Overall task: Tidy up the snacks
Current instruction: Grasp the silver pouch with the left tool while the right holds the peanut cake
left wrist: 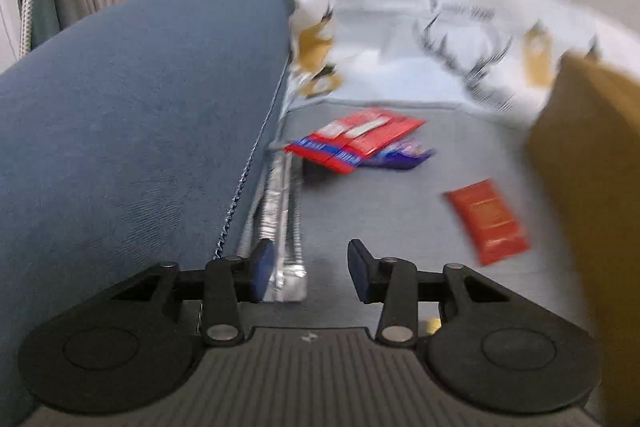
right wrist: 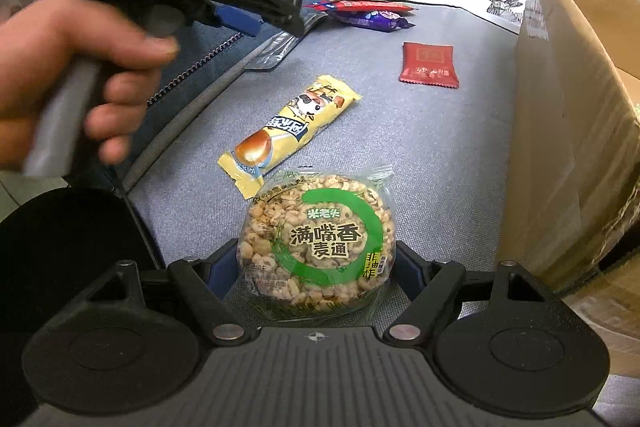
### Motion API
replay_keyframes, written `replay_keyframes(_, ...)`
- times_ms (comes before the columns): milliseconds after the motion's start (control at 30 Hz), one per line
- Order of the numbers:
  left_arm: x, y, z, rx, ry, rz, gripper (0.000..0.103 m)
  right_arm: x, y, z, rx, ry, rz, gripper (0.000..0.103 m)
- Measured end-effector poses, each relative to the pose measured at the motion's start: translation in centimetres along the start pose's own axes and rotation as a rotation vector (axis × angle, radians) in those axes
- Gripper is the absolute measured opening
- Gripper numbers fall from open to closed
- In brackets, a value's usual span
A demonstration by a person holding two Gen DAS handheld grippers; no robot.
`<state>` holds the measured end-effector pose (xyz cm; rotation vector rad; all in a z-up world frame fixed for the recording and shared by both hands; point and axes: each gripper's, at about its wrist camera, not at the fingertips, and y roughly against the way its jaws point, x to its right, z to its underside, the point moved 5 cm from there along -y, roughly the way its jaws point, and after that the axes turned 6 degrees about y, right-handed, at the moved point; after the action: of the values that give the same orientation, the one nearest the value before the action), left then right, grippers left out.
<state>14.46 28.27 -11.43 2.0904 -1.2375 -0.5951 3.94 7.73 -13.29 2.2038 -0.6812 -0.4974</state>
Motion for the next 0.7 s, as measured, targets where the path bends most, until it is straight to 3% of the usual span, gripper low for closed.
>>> replay_keyframes(100, 1.0, -2.6, 0.0, -0.017, -0.060, -0.076, 0.045, 0.1, 0.0, -0.1, -0.003, -0.003, -0.006, 0.080)
replay_keyframes(167, 0.3, -3.5, -0.2, -0.017, -0.046, -0.091, 0.031, 0.2, 0.0, -0.1, -0.005, -0.003, -0.011, 0.080)
replay_keyframes(200, -0.1, -3.9, -0.3, -0.034, -0.030, -0.098, 0.012, 0.2, 0.0, -0.1, -0.005, -0.002, -0.013, 0.080)
replay_keyframes(233, -0.5, -4.0, -0.6, -0.051, -0.016, -0.104, 0.005, 0.3, 0.0, 0.0, -0.007, 0.001, -0.014, 0.080)
replay_keyframes(467, -2.2, 0.7, 0.6, -0.132, 0.060, 0.011, 0.001, 0.0, -0.3, 0.0, -0.008, 0.019, -0.001, 0.080)
replay_keyframes(700, -1.9, 7.7, 7.5, -0.285, 0.053, 0.153, 0.005, -0.2, -0.2, 0.1, 0.003, 0.039, 0.020, 0.080)
